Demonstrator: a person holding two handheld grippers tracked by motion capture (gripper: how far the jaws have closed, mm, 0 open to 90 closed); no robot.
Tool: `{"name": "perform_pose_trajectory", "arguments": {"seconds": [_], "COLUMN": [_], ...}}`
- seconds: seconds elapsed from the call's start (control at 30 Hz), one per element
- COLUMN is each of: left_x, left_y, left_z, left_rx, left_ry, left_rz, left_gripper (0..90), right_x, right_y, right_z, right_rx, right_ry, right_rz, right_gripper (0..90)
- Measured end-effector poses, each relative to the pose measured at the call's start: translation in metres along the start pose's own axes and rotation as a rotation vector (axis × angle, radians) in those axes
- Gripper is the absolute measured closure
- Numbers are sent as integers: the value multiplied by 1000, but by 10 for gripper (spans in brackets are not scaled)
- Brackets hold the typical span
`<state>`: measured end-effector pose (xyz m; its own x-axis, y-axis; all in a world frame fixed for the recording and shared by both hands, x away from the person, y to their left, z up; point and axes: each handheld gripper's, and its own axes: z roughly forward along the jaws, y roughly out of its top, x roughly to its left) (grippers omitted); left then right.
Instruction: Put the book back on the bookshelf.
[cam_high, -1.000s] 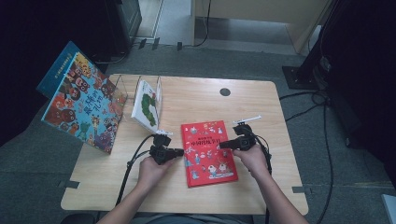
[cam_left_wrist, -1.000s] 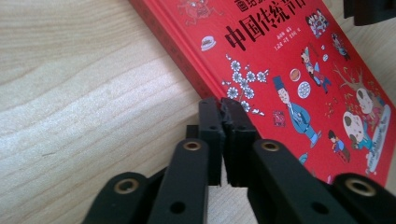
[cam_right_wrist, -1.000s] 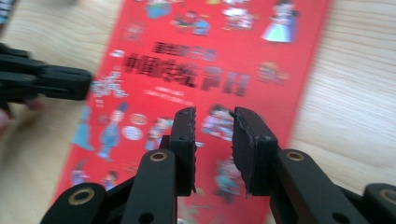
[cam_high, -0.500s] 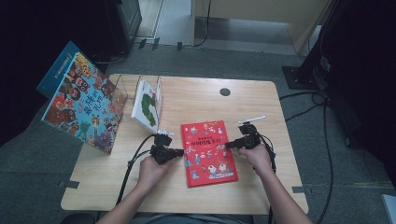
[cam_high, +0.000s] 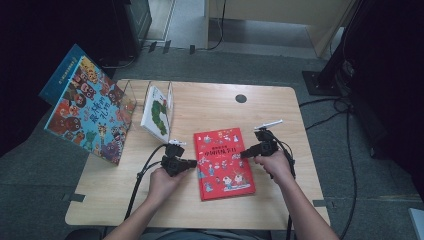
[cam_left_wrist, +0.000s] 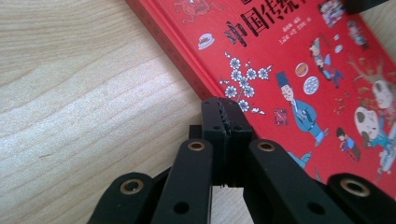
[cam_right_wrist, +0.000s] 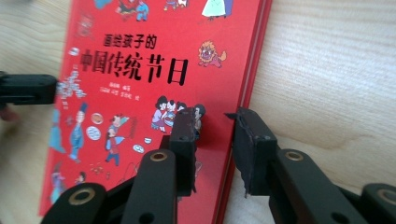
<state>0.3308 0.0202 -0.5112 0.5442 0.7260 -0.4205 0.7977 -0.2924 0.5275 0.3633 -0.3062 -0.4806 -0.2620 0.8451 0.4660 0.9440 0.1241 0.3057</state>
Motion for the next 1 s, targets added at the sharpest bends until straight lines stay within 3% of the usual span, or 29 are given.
{"name": "perform_pose_trajectory", "arguments": {"seconds": [0.2,0.3,0.4,0.43,0.47,0.53,0.77,0.9,1.0], "left_x": [0,2,2,2,2,2,3,4,3], "left_y": [-1,0,0,0,0,-1,-1,-1,-1], "left_z": [0,0,0,0,0,0,0,1,1], "left_rx": [-4,-2,-2,-2,-3,-5,-11,-14,-14], "left_ry": [-3,-13,-12,-12,-12,-16,-23,-32,-43], "left_rz": [-1,-11,-13,-13,-15,-23,-31,-36,-37], "left_gripper": [900,900,900,900,900,900,900,900,875], "right_x": [19,33,56,56,75,88,129,145,150], "right_y": [8,16,25,25,33,39,60,67,73], "right_z": [-26,-40,-49,-49,-54,-55,-46,-41,-40], "right_rx": [-24,-33,-23,-23,-10,3,62,84,103], "right_ry": [20,77,63,63,56,45,41,-22,-61], "right_rz": [-71,-94,-153,-153,-196,-229,-310,-364,-391], "right_gripper": [724,743,743,743,754,759,747,767,802]}}
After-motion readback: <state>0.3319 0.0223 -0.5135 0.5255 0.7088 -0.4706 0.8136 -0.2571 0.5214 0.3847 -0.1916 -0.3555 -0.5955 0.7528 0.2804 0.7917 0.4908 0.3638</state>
